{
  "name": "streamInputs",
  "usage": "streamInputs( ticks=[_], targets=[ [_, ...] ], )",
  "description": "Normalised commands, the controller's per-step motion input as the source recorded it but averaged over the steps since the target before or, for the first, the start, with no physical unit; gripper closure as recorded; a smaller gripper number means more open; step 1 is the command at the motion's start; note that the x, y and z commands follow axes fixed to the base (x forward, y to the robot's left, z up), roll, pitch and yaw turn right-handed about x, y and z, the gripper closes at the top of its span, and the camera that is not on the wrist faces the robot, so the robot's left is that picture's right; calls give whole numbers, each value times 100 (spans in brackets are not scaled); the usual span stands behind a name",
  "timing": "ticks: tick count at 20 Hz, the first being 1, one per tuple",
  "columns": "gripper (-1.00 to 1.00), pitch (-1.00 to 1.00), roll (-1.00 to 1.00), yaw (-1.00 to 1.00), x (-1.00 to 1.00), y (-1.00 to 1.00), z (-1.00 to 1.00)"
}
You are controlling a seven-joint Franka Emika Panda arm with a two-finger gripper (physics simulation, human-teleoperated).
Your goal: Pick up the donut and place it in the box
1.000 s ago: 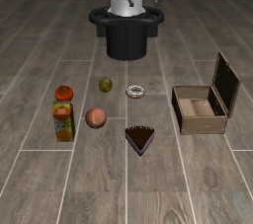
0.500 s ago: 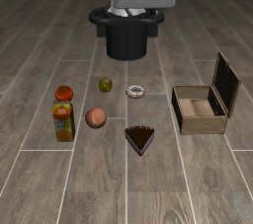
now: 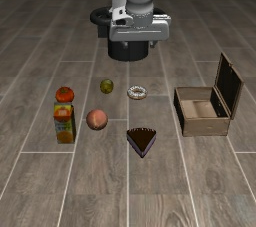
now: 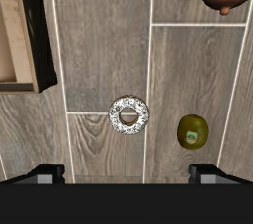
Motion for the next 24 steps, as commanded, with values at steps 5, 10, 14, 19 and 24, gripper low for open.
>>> streamInputs(
  ticks=[5,10,14,19,24],
  targets=[
    [-100,0,0,0,0,0,-100],
    [-100,0,0,0,0,0,-100],
    [-100,0,0,0,0,0,-100],
    [-100,0,0,0,-80,0,-20],
    [100,0,0,0,0,0,-20]
  ],
)
